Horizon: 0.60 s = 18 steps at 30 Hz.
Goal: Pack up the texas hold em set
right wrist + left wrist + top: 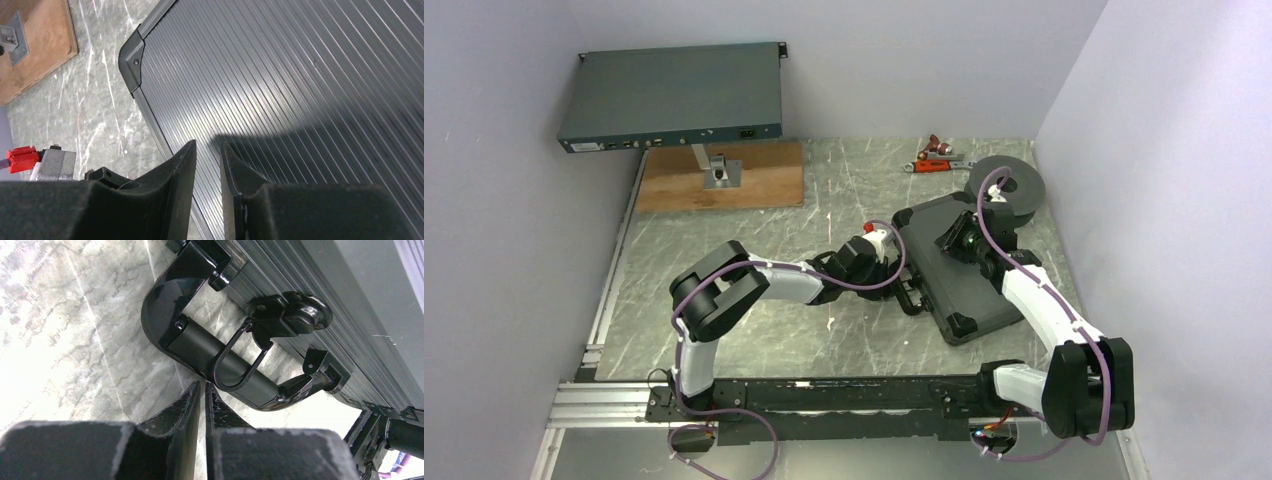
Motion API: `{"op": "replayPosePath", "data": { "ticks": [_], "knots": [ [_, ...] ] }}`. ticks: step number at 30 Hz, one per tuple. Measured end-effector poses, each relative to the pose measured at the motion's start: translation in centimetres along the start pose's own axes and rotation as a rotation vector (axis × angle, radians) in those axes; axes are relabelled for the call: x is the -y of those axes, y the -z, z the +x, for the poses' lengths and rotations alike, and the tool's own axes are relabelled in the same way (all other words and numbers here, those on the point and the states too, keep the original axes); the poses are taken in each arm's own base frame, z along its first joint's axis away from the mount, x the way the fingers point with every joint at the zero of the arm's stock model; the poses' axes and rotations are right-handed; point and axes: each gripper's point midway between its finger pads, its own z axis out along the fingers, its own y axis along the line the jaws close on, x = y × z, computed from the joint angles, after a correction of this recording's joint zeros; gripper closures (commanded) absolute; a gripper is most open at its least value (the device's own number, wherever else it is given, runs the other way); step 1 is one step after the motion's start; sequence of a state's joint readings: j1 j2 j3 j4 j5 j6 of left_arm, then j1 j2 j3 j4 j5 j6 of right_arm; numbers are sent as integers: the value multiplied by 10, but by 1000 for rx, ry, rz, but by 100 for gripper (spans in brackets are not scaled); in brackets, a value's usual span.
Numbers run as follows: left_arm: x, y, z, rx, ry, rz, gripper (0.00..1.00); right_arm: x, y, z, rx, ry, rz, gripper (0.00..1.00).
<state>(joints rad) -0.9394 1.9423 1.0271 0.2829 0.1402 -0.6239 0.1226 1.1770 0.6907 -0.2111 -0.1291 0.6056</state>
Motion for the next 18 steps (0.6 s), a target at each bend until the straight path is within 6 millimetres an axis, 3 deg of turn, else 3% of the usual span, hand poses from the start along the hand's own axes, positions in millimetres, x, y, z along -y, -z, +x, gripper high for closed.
{"op": "replayPosePath", "data": {
  "ticks": [18],
  "knots": [
    [4,0,-4,10,0,12,86,0,0,0,-1,-1,1,73]
  ]
}}
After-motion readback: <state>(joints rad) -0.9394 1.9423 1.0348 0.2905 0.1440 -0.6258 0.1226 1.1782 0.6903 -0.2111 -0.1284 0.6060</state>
